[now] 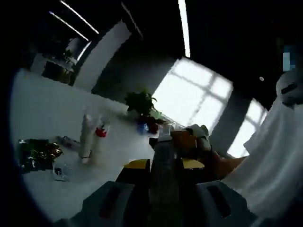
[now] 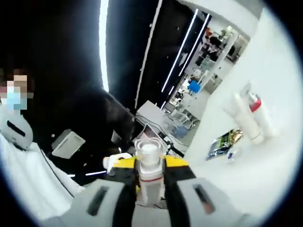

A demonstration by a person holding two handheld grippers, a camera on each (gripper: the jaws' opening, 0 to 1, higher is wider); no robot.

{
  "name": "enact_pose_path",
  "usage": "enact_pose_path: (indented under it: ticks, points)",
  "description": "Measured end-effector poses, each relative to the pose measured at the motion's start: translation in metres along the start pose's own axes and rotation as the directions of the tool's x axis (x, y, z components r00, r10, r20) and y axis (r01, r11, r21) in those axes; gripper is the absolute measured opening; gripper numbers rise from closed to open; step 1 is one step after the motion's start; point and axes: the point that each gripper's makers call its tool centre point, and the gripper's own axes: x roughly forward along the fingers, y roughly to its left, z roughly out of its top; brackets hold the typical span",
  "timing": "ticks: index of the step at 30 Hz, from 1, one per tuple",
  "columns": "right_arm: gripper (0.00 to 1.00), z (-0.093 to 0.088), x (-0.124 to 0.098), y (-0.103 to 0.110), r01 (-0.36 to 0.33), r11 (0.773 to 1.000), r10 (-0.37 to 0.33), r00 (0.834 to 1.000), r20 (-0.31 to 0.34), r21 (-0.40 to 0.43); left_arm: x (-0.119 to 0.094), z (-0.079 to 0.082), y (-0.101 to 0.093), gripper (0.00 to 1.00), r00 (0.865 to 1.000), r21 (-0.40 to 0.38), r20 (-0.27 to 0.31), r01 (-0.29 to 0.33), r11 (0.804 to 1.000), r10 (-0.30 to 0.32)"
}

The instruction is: Arrange the skincare products in the storage area until every visible bottle or jar stands upright without overlapping.

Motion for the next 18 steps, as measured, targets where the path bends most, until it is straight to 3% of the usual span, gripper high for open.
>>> enact_pose_path:
  ticks: [1, 4, 6, 9, 12, 13, 14, 15, 17, 18]
  points:
    - [0.20, -0.001, 0.001, -0.001, 0.021, 1.000, -0.021, 1.000, -0.008, 0.001, 0.001, 0.001, -0.003, 0.19, 0.999, 0.083, -0.034, -0.024, 0.996, 0.027]
    - [0.20, 0.002, 0.004, -0.002, 0.055, 0.998, -0.055, 0.998, 0.000, -0.001, 0.005, -0.001, -0.004, 0.19, 0.991, 0.205, -0.076, -0.092, 0.974, 0.109]
    - [0.20, 0.005, 0.005, -0.003, 0.080, 0.997, -0.080, 0.997, 0.012, 0.008, 0.007, -0.004, 0.000, 0.20, 0.979, 0.302, -0.100, -0.139, 0.943, 0.176]
    - [0.20, 0.012, 0.006, -0.006, 0.131, 0.991, -0.131, 0.990, 0.050, 0.008, 0.009, -0.006, 0.007, 0.20, 0.963, 0.336, -0.102, -0.204, 0.919, 0.251]
    - [0.20, 0.017, 0.007, -0.002, 0.143, 0.990, -0.143, 0.987, 0.075, 0.014, 0.008, -0.006, 0.013, 0.19, 0.943, 0.397, -0.093, -0.258, 0.881, 0.319]
    - [0.20, 0.017, 0.007, -0.002, 0.147, 0.989, -0.148, 0.986, 0.075, 0.015, 0.007, -0.006, 0.014, 0.19, 0.935, 0.419, -0.089, -0.278, 0.864, 0.344]
    - [0.20, 0.017, 0.009, -0.001, 0.154, 0.988, -0.155, 0.985, 0.076, 0.019, 0.006, -0.005, 0.018, 0.19, 0.921, 0.497, -0.084, -0.293, 0.817, 0.381]
    - [0.20, 0.016, 0.009, -0.001, 0.159, 0.987, -0.160, 0.984, 0.075, 0.018, 0.006, -0.006, 0.019, 0.18, 0.910, 0.530, -0.083, -0.305, 0.792, 0.406]
    - [0.20, 0.015, 0.010, 0.000, 0.170, 0.985, -0.170, 0.983, 0.074, 0.010, 0.006, -0.009, 0.021, 0.18, 0.891, 0.556, -0.090, -0.326, 0.764, 0.445]
    - [0.20, 0.015, 0.011, 0.000, 0.173, 0.985, -0.173, 0.982, 0.071, 0.005, 0.007, -0.010, 0.021, 0.18, 0.888, 0.552, -0.092, -0.330, 0.765, 0.450]
